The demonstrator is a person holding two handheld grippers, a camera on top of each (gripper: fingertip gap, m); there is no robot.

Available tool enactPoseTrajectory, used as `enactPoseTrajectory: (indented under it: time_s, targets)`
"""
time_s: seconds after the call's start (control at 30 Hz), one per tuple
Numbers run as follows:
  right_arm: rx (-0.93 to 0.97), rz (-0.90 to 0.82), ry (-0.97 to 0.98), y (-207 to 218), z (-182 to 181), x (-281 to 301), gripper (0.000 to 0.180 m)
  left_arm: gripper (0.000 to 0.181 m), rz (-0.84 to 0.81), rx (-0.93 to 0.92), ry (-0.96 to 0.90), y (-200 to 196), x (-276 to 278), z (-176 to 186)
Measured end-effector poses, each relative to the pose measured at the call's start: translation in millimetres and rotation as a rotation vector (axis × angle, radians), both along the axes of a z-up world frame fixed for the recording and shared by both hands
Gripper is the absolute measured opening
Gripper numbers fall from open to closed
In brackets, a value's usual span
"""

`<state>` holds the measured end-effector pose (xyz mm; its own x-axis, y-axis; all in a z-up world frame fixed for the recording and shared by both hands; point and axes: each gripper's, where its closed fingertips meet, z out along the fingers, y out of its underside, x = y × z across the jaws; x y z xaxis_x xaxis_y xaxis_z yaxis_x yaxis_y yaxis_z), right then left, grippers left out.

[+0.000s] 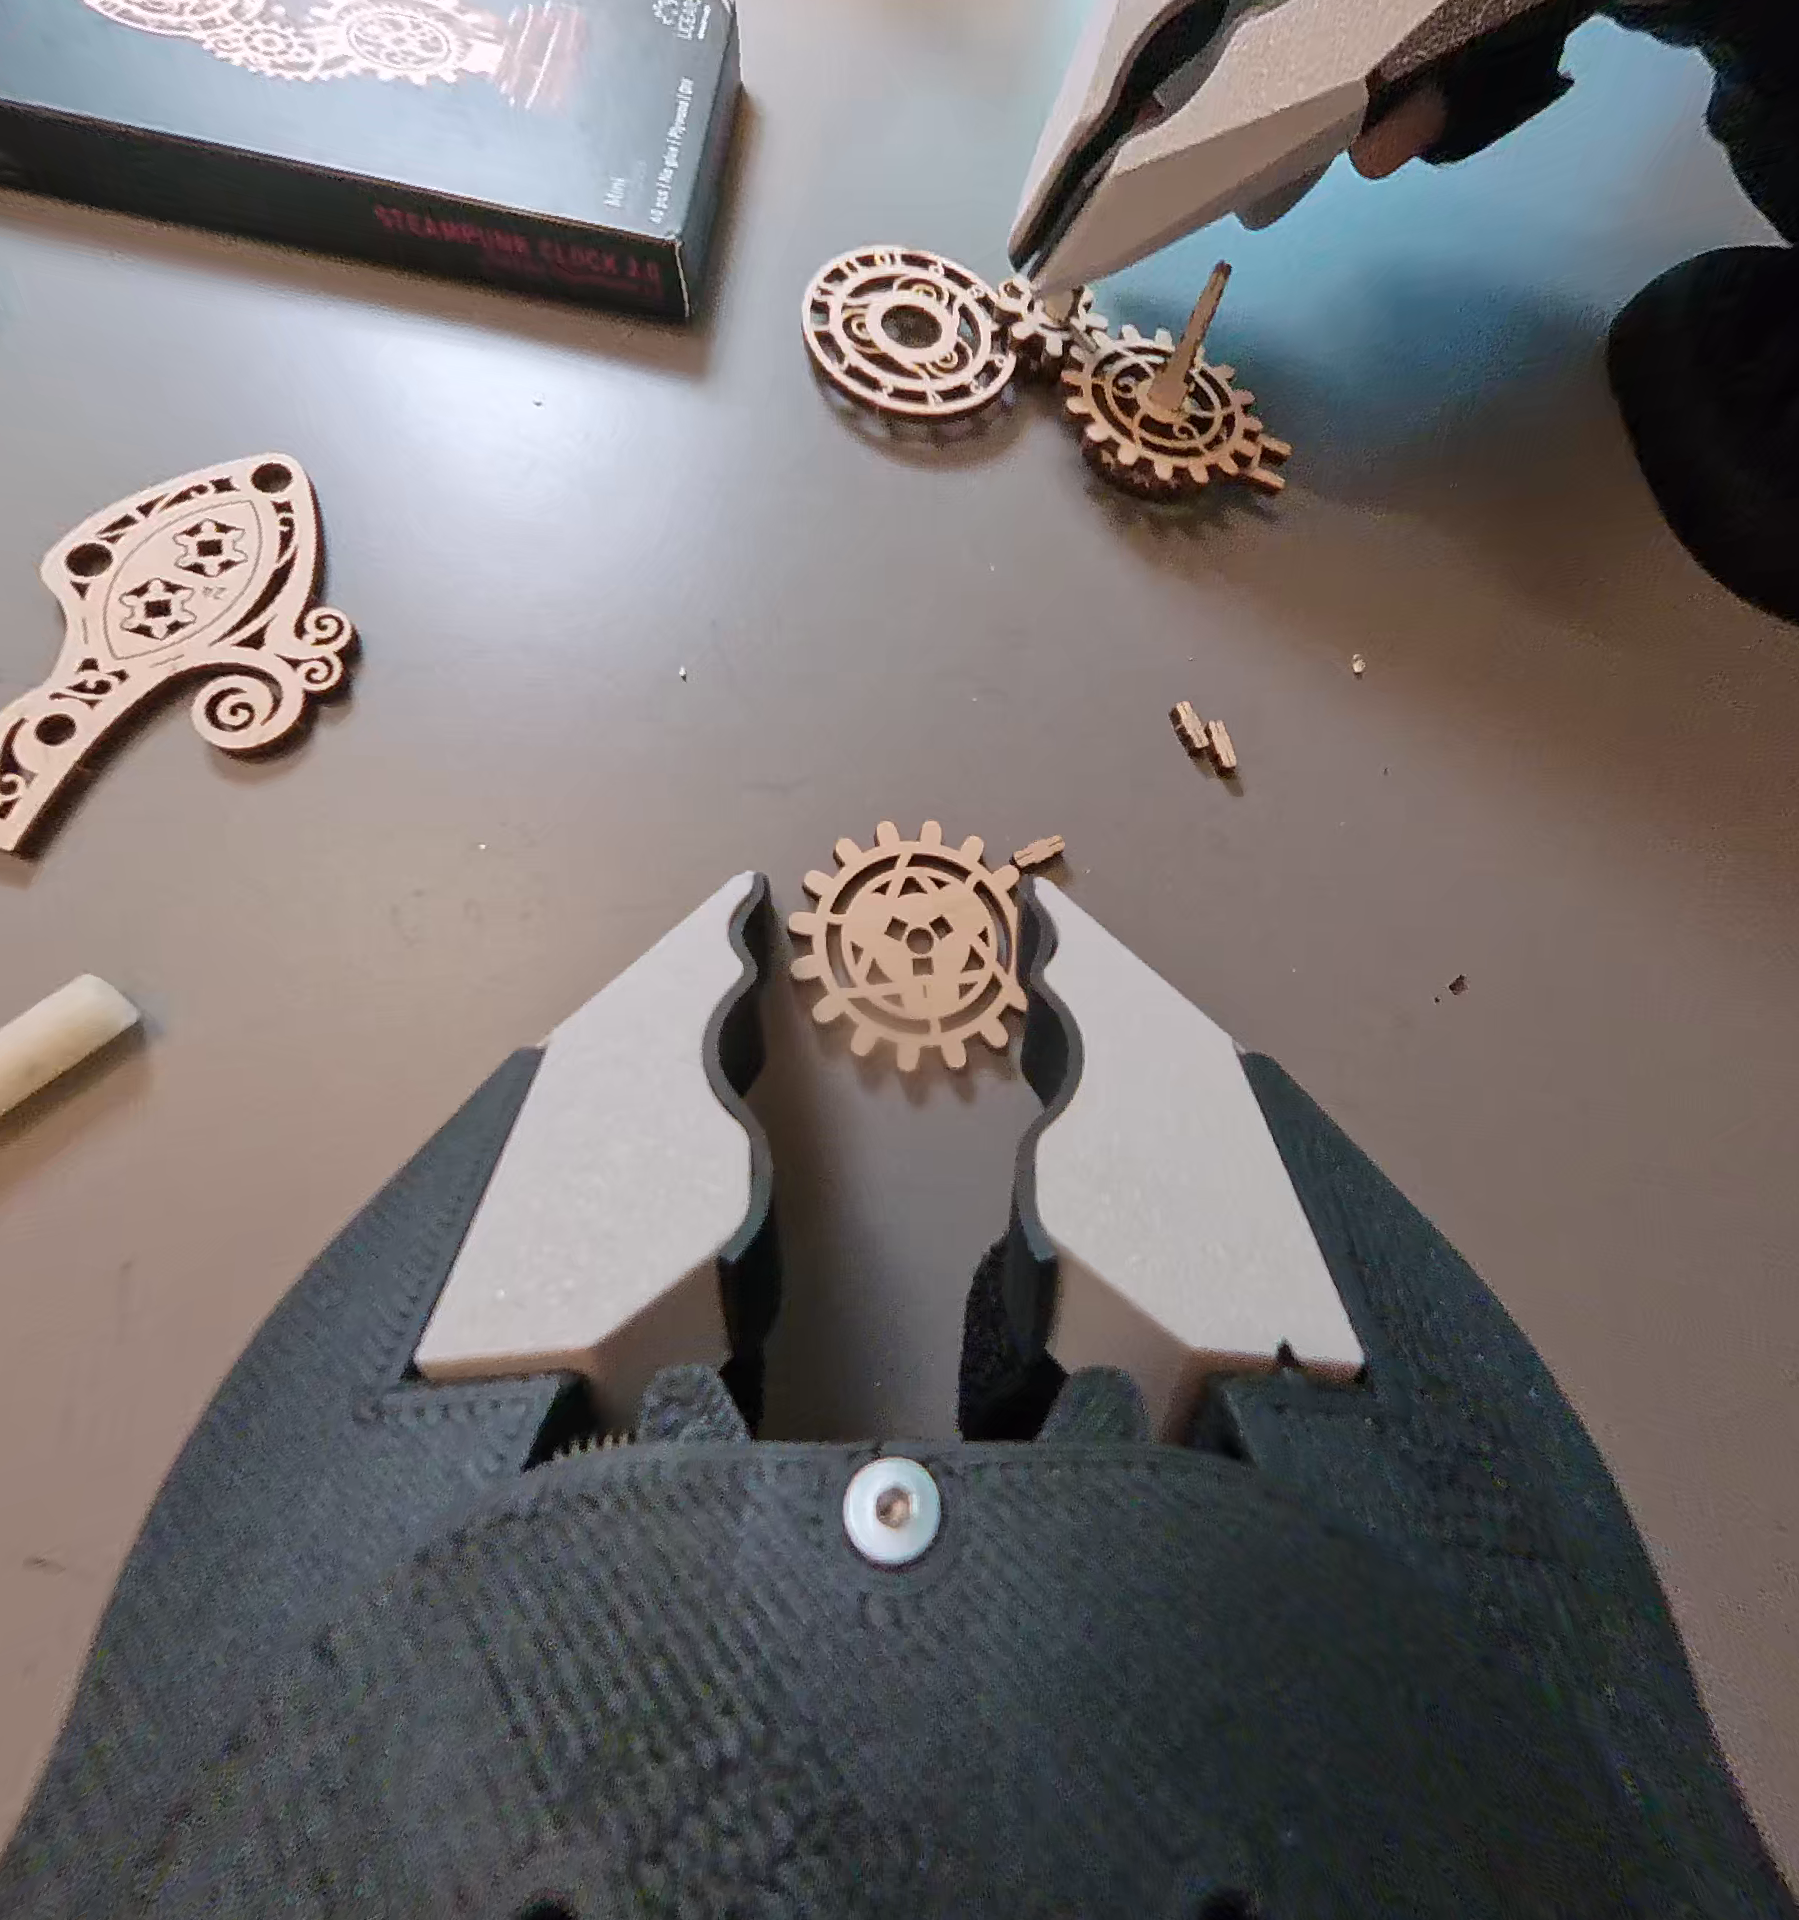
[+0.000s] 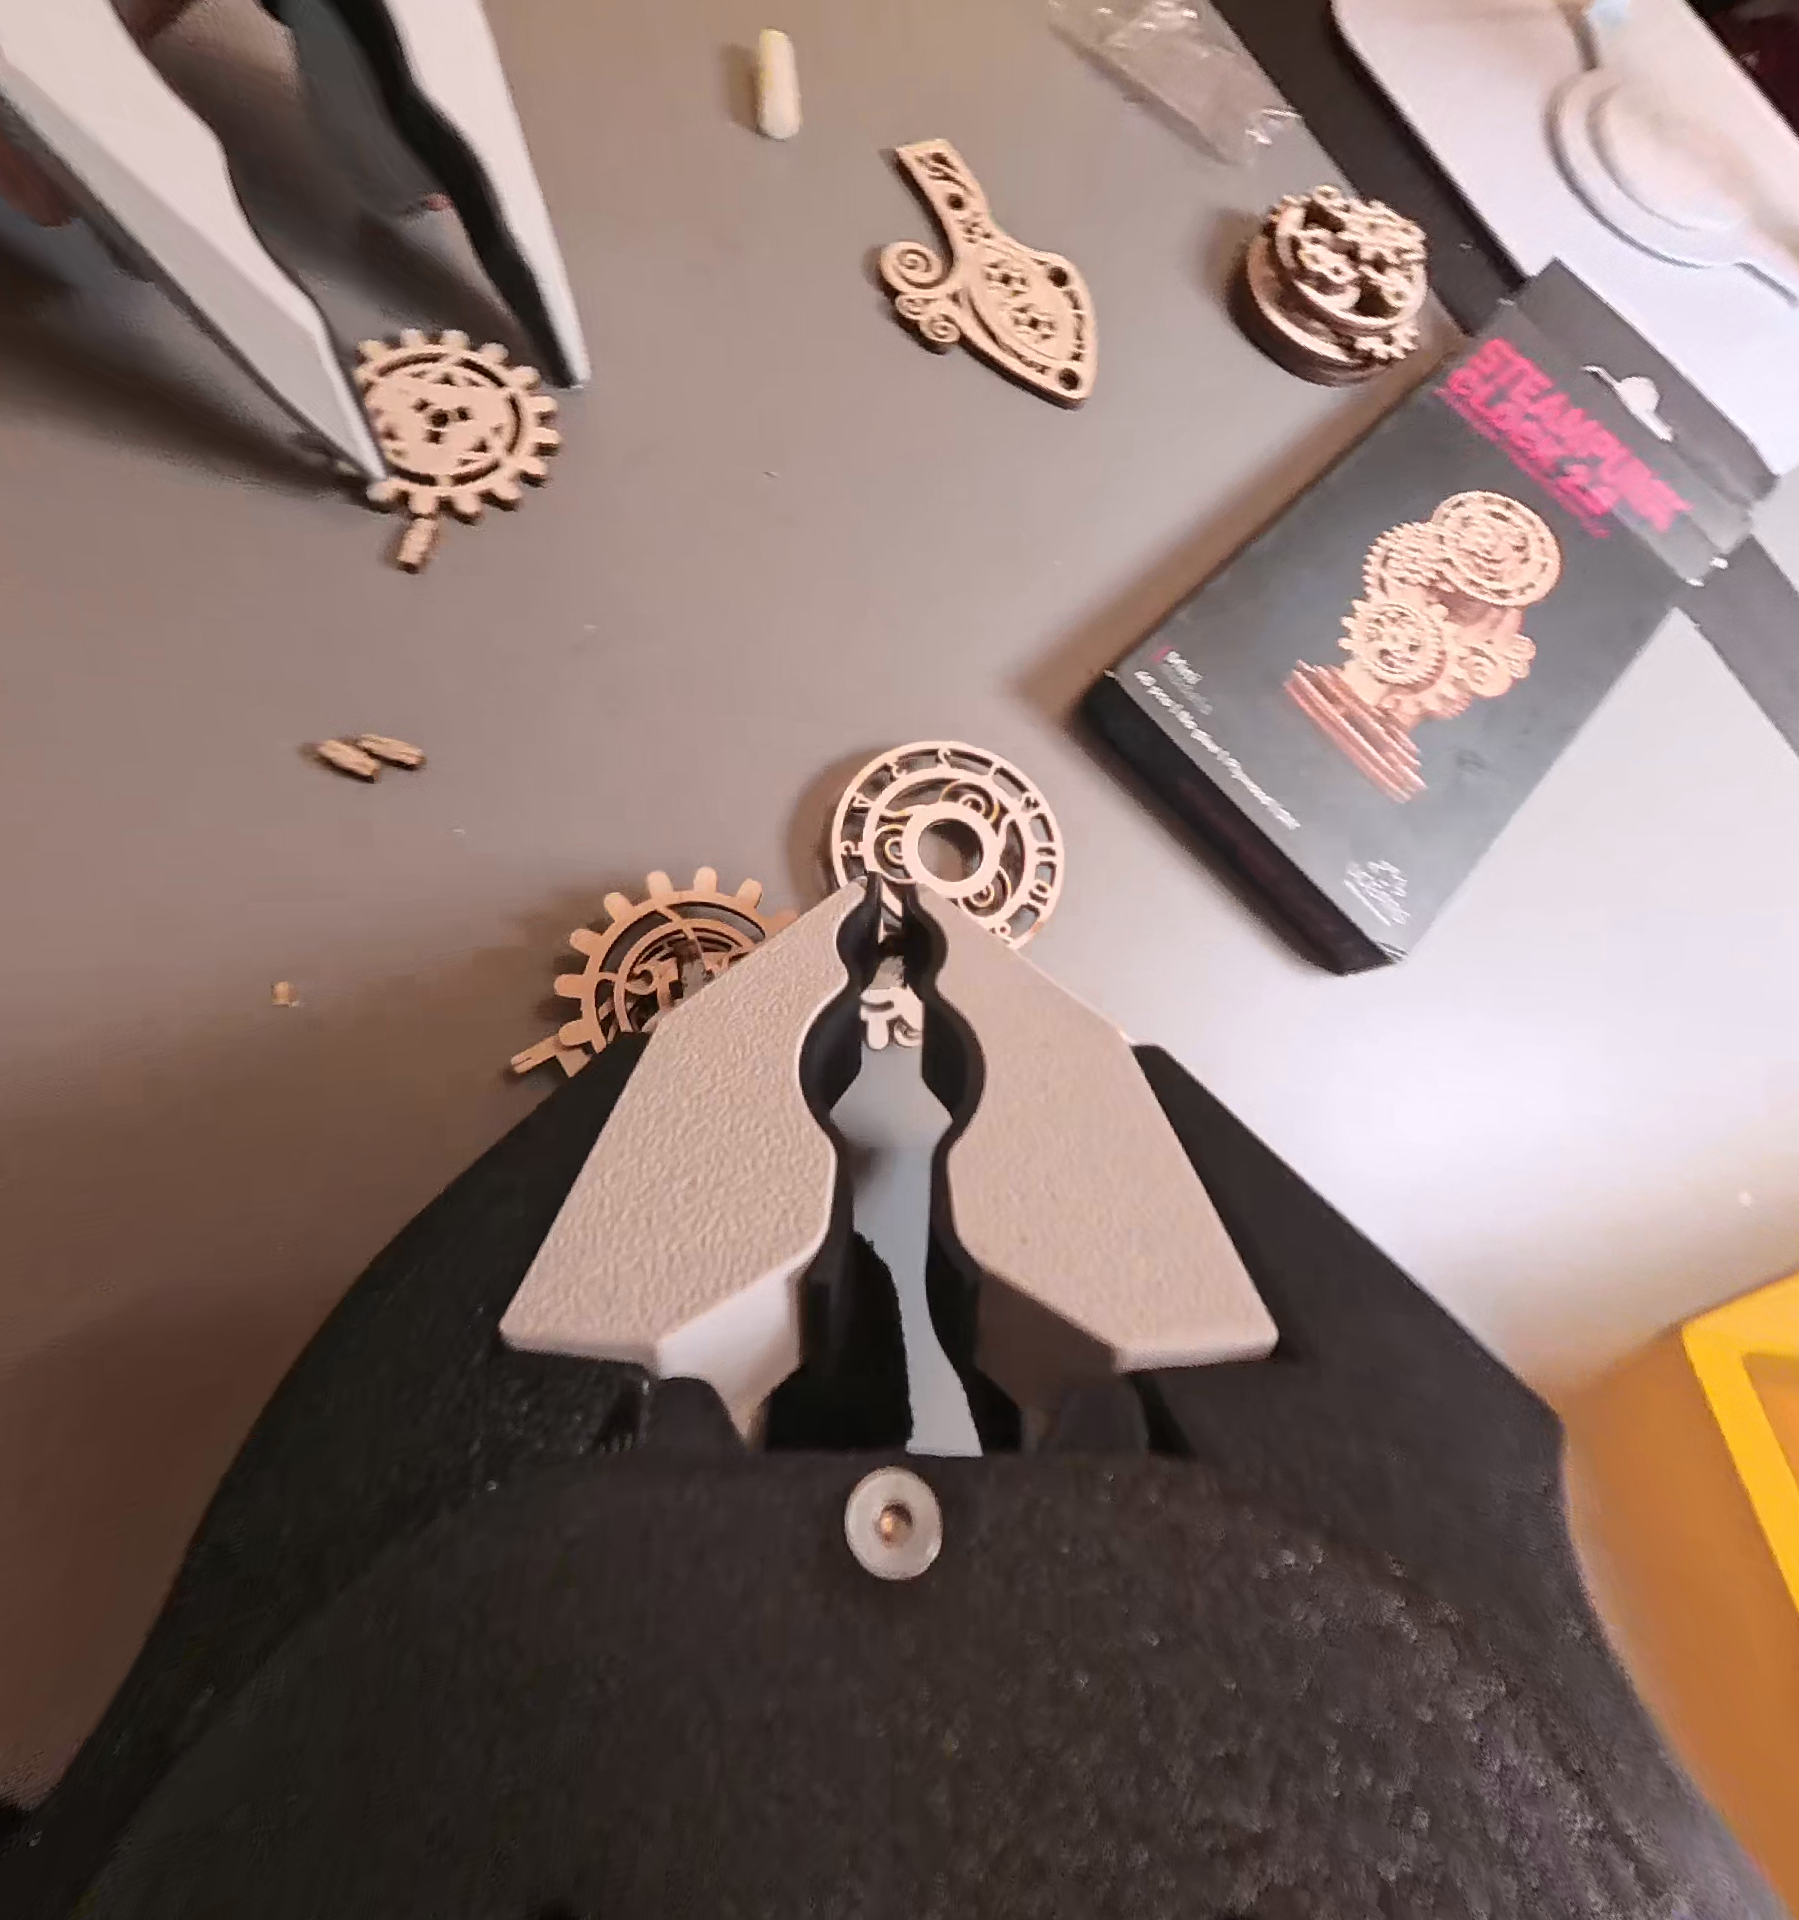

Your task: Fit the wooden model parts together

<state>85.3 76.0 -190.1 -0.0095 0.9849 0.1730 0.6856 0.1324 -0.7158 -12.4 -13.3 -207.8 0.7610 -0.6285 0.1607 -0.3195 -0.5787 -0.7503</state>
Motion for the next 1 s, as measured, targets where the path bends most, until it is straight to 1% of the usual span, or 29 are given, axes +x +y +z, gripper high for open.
enactPoseTrajectory:
  time_s: [0.1, 0.23, 0.37, 0.43, 0.5, 0.57, 0.63, 0.77, 0.9, 1.0]
  targets:
    - [0.017, -0.053, 0.015, 12, 1, 2, 0.002, 0.035, 0.004, -0.001, 0.001, 0, -2, -1]
    - [0.019, -0.091, 0.079, 20, 13, 2, 0.008, 0.027, 0.01, -0.002, -0.004, 1, -2, -1]
    - [0.023, -0.108, 0.197, 23, 38, -1, 0.013, 0.026, 0.005, -0.007, -0.013, 0, -1, -1]
    - [0.01, -0.065, 0.263, 14, 52, -5, 0.014, 0.028, -0.007, -0.012, -0.025, -1, 0, 0]
    - [-0.031, 0.007, 0.277, -2, 59, -7, 0.016, 0.034, -0.018, -0.009, -0.029, -2, 1, 1]
    - [-0.085, 0.099, 0.237, -24, 56, -8, 0.016, 0.041, -0.036, -0.003, -0.038, -4, 3, 4]
    - [-0.129, 0.197, 0.141, -48, 42, -5, 0.016, 0.047, -0.05, -0.004, -0.036, -6, 3, 5]
    - [-0.129, 0.308, -0.01, -78, 16, -5, 0.013, 0.053, -0.086, -0.012, -0.025, -12, 5, 5]
    - [-0.112, 0.356, -0.083, -92, 2, -15, 0.01, 0.052, -0.135, -0.027, 0.015, -19, 9, 0]
    - [-0.061, 0.388, -0.136, -91, -5, -21, 0.01, 0.046, -0.176, -0.025, 0.046, -25, 12, -1]
